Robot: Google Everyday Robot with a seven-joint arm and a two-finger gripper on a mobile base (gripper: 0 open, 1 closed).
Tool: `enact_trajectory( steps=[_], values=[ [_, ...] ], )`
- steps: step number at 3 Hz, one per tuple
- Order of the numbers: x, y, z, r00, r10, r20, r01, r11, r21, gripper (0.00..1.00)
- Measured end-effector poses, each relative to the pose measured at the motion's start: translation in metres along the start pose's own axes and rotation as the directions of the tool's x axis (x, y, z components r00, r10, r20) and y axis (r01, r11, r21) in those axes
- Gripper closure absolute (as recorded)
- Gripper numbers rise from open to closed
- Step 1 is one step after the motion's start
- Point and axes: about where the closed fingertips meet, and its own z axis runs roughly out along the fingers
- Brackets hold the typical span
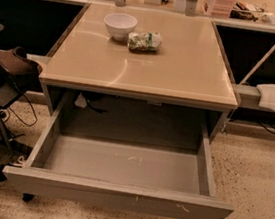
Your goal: Close top drawer
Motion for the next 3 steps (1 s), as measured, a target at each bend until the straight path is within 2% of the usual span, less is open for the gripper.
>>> enact_trajectory(
  steps=[1,2,3],
  values=[
    [-0.018,-0.007,0.032,0.998,-0.011,0.062,0.012,0.9998,-0.012,0.00],
    [-0.044,-0.044,0.059,0.995,-0.014,0.102,0.013,0.9999,0.011,0.00],
    [-0.054,-0.072,0.073,0.994,0.019,0.107,-0.019,0.9998,0.000,0.00]
  ],
)
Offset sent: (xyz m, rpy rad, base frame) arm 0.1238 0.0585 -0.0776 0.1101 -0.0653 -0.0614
